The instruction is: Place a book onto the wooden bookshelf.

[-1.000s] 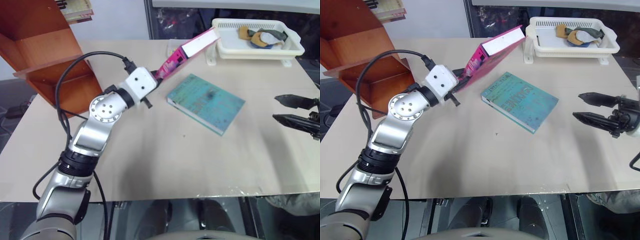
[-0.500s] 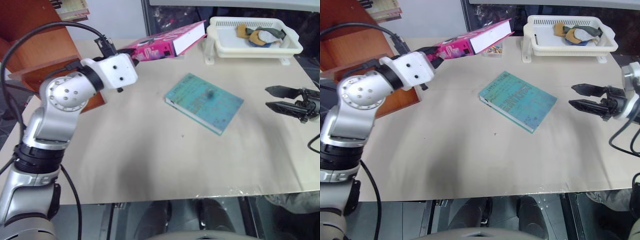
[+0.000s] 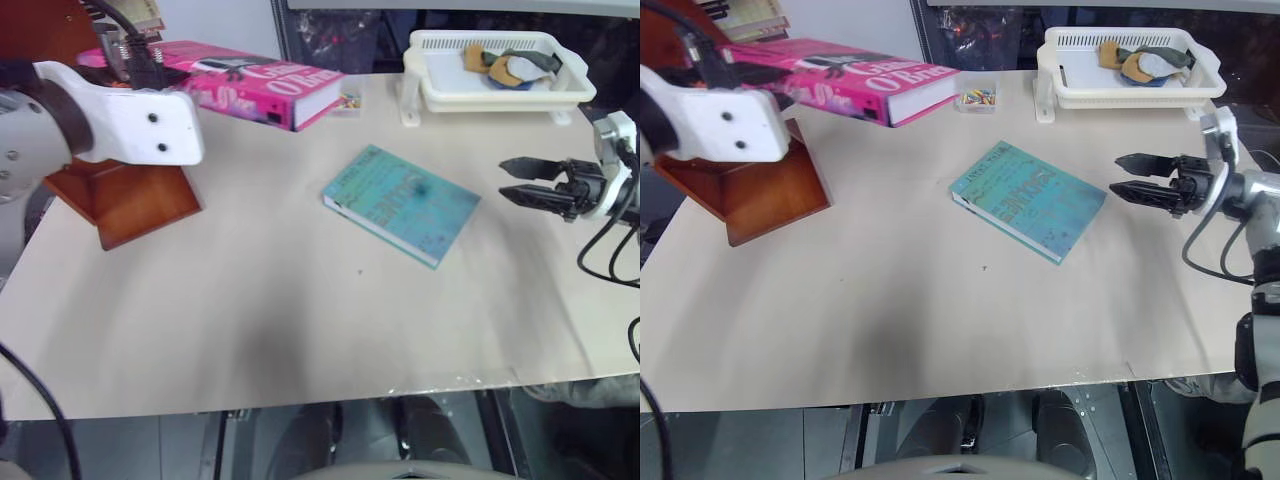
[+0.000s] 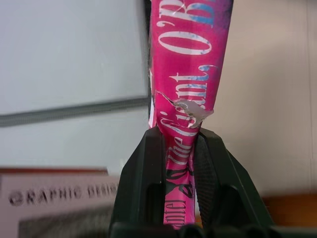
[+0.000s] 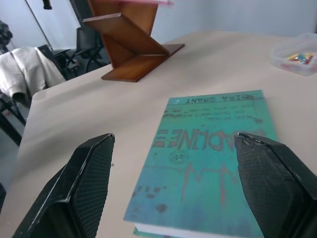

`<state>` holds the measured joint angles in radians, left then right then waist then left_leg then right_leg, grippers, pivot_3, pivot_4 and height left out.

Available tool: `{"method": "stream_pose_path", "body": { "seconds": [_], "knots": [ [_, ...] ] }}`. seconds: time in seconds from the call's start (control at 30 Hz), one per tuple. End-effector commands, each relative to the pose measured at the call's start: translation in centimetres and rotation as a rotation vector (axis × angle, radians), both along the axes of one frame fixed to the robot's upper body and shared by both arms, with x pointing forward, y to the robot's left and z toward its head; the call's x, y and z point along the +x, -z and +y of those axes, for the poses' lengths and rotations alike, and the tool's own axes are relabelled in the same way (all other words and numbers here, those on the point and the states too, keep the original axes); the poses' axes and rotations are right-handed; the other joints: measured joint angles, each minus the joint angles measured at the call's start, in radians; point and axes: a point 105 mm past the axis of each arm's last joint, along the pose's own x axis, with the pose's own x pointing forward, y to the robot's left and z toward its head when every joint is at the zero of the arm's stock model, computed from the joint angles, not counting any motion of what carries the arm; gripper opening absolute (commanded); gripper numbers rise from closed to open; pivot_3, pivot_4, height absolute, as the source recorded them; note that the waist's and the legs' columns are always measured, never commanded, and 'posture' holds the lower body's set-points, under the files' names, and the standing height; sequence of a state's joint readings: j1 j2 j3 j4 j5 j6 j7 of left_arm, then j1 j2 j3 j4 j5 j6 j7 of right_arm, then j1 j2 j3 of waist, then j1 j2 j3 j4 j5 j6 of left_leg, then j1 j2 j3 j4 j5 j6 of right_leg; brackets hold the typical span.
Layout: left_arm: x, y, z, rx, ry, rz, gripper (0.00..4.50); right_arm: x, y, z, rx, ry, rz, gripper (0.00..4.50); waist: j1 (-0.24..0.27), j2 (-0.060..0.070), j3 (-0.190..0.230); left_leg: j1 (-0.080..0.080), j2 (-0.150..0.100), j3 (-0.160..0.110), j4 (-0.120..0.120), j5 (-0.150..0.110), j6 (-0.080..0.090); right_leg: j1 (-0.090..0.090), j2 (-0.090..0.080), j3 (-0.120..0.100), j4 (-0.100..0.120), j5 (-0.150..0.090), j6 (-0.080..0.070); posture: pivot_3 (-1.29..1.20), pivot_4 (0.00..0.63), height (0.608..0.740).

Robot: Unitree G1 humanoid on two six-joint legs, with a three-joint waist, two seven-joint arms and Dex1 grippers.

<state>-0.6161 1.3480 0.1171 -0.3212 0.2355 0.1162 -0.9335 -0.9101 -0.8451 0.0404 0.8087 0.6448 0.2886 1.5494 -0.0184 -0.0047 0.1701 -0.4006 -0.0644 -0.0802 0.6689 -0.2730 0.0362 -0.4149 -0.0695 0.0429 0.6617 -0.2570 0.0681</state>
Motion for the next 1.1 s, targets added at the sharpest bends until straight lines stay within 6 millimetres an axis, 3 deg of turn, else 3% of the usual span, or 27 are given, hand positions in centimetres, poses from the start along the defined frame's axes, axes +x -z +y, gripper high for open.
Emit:
{"method": "stream_pose_path", "body": {
  "seconds": [0.03, 0.2, 0.33, 0.53, 0.67, 1.1],
  "knots": [
    [-1.0, -2.2, 2.3, 0.031, -0.111, -0.037, 0.42, -0.3, -1.8, 0.5, -0.003, -0.071, -0.078, 3.93, 0.001, 0.0, 0.001, 0.0, 0.0, 0.0, 0.0, 0.0, 0.0, 0.0, 0.0, -0.001, 0.0, 0.0, 0.0, 0.0, 0.15, 0.74],
    [-1.0, -2.8, 4.9, 0.043, -0.258, -0.022, 0.42, 0.1, -1.9, 0.8, -0.007, -0.074, -0.082, 3.93, 0.002, 0.0, 0.002, 0.0, 0.0, -0.001, 0.0, 0.0, 0.0, 0.0, 0.002, -0.001, 0.0, 0.0, 0.0, 0.0, 0.15, 0.74],
    [-1.0, -3.3, 7.1, -0.043, -0.413, -0.029, 0.42, 0.2, -2.0, 0.8, -0.009, -0.07, -0.086, 3.93, -0.002, 0.001, 0.002, 0.0, 0.0, 0.0, 0.0, 0.0, 0.0, 0.0, 0.005, -0.001, 0.001, 0.0, 0.0, 0.0, 0.15, 0.74],
    [-0.2, -1.2, 7.8, -0.091, -0.499, 0.039, 0.42, 0.3, -2.2, 0.7, -0.011, -0.065, -0.093, 3.93, -0.004, 0.001, 0.002, 0.0, 0.0, 0.0, 0.0, 0.0, 0.0, 0.0, 0.006, -0.001, 0.001, 0.0, 0.0, 0.0, 0.15, 0.74],
    [0.4, -1.8, 8.5, -0.153, -0.547, -0.025, 0.42, 0.4, -2.4, 0.6, -0.009, -0.058, -0.109, 3.93, -0.003, 0.001, 0.003, 0.0, 0.0, 0.0, 0.001, 0.0, 0.0, 0.0, 0.006, -0.001, 0.001, 0.0, 0.0, 0.0, 0.15, 0.74],
    [1.0, 0.3, 10.3, -0.246, -0.627, -0.004, 0.42, 1.3, -3.0, 1.3, -0.02, -0.048, -0.137, 3.93, -0.024, 0.001, 0.003, -0.001, 0.0, 0.0, 0.001, 0.0, 0.0, -0.002, 0.005, 0.001, 0.002, 0.0, 0.0, 0.0, 0.15, 0.74]
  ]
}}
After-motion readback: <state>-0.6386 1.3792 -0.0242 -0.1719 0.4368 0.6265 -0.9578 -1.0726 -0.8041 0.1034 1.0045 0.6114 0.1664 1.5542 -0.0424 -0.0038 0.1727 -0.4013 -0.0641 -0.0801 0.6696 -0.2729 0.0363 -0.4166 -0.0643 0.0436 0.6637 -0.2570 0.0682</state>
